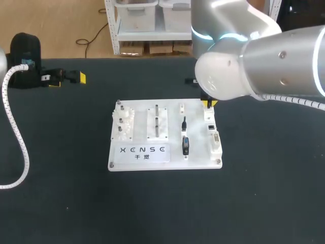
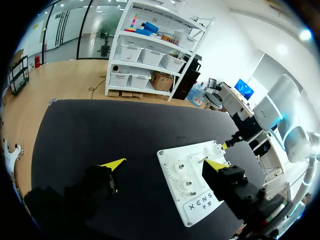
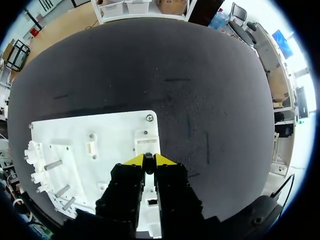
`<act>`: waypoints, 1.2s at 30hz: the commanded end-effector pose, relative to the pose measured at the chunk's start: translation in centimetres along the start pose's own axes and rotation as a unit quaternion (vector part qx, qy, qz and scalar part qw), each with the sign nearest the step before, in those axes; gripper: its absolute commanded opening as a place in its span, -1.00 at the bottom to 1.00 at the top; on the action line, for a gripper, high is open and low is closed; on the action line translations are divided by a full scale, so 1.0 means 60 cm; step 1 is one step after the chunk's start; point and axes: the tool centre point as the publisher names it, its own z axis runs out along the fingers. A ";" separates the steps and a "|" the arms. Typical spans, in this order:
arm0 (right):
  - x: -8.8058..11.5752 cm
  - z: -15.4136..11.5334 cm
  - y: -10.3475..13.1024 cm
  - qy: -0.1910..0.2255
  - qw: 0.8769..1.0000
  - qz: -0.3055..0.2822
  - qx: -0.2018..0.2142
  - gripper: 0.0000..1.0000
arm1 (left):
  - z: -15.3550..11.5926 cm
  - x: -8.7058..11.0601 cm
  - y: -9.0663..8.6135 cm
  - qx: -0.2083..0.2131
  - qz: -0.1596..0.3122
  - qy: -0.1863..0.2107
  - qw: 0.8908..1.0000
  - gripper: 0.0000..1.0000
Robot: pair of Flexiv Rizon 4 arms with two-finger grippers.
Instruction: Insert the USB connector, Ethernet cable, and multi-pin plug into their matching sockets one by one.
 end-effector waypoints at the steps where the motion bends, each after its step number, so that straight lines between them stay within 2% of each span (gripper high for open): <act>1: -0.011 0.013 -0.004 0.013 1.000 0.003 0.000 -1.00 | 0.000 0.000 0.000 0.000 0.000 0.000 1.000 1.00; 8: -0.009 0.013 -0.004 0.015 1.000 0.003 -0.002 -1.00 | 0.000 0.000 0.000 0.000 0.000 0.000 1.000 1.00; 9: -0.009 0.010 -0.003 0.013 1.000 0.002 -0.003 -0.94 | 0.000 0.000 0.000 0.000 0.000 0.000 1.000 1.00; 11: -0.009 0.000 -0.001 0.005 1.000 -0.003 -0.004 -0.22 | 0.000 0.000 0.000 0.000 0.000 0.000 1.000 1.00; 12: -0.009 -0.005 0.000 0.001 1.000 -0.005 -0.004 1.00 | 0.000 0.000 0.000 0.000 0.000 0.000 1.000 1.00; 20: -0.009 -0.059 0.014 -0.034 0.999 -0.021 -0.010 1.00 | 0.000 0.000 0.000 0.000 0.000 0.000 1.000 1.00; 27: 0.010 -0.099 0.036 -0.052 0.998 -0.034 -0.017 1.00 | 0.000 0.000 0.000 0.000 0.000 0.000 1.000 1.00; 36: 0.056 -0.092 0.074 -0.041 0.997 -0.052 -0.035 1.00 | 0.000 0.000 0.000 0.000 0.000 0.000 1.000 1.00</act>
